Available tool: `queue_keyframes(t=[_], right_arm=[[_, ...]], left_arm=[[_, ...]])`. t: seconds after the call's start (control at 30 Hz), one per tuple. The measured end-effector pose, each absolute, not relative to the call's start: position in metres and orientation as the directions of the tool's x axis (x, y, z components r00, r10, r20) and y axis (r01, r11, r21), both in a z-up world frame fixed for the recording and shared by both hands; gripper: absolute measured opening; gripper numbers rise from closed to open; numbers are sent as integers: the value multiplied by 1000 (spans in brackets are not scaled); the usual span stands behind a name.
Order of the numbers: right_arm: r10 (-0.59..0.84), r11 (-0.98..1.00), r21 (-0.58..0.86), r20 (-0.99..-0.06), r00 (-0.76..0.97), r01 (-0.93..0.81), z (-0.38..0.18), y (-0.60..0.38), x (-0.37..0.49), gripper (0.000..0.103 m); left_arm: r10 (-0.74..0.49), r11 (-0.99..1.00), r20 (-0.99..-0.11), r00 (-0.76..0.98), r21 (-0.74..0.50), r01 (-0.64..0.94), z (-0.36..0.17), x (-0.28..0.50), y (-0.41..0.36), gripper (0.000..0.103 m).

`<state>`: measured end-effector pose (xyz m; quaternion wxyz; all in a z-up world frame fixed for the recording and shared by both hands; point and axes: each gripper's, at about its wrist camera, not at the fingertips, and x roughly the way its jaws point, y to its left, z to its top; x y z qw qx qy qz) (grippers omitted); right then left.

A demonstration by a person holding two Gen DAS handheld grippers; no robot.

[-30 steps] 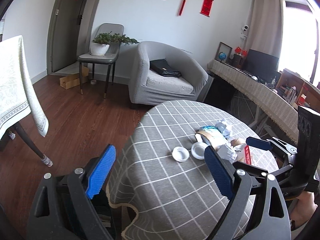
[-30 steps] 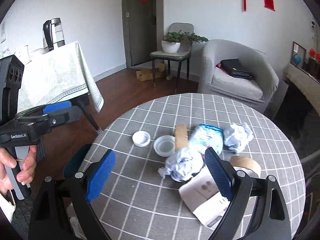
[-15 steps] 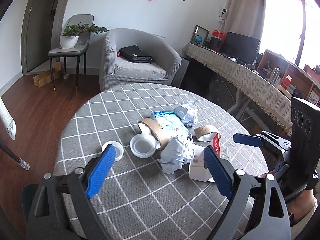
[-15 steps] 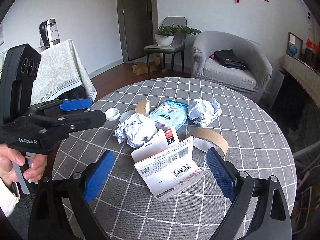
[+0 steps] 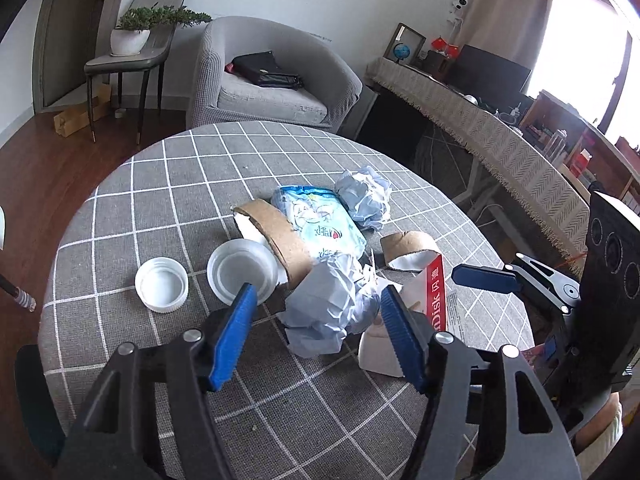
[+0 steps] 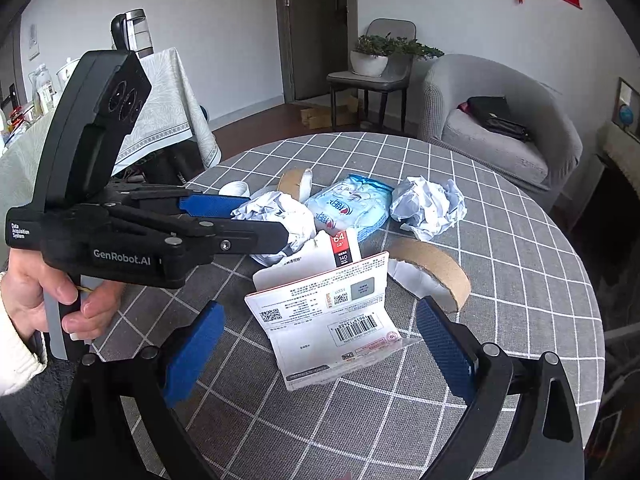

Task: Collect trash
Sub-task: 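Grasp the crumpled tissue with the left gripper while the right gripper grasps the barcode paper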

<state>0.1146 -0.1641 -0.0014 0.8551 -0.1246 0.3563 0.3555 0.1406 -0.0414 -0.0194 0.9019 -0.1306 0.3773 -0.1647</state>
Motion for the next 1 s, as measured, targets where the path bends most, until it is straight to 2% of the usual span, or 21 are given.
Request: queue_keyframes(t=[0.17,0.53,0.73,0.77,0.83,0.87,0.9,0.93,0.97,1.0], right_arm=[[527,711,52,-701,482,-702,1,-154,123,97],[521,708,56,-715,466,-704,-6,-147,136,97],[508,707,34,-719,474,-707,-6,-136,140,97],[506,707,32,-721,474,-707,-6,-135,141,93],[494,710,27,-731,470,-704,-7,-131,143,79],[485,717,25,-736,473,-696,-8,-130,144,75],[486,721,35,-737,469,-692,-7,-130,146,74],[489,722,44,-739,464,-690,-6,-130,146,74],[492,724,52,-738,462,-688,-4,-130,146,74],[500,725,61,-732,463,-686,-2,-130,145,74]], left_arm=[[-429,896,-627,650,-384,221,-17,139,-38,47],[-460,877,-581,671,-414,243,3,122,-21,45],[-436,885,-574,694,-414,214,10,118,-7,44],[-432,886,-572,697,-414,210,11,117,-4,44],[-423,889,-569,705,-412,201,13,116,3,43],[-422,889,-568,707,-413,199,14,115,7,38],[-423,889,-568,706,-412,200,15,115,9,34],[-418,892,-571,706,-405,201,15,114,11,25],[-413,896,-576,706,-395,202,15,113,12,21],[-408,900,-580,705,-388,201,15,113,14,21]])
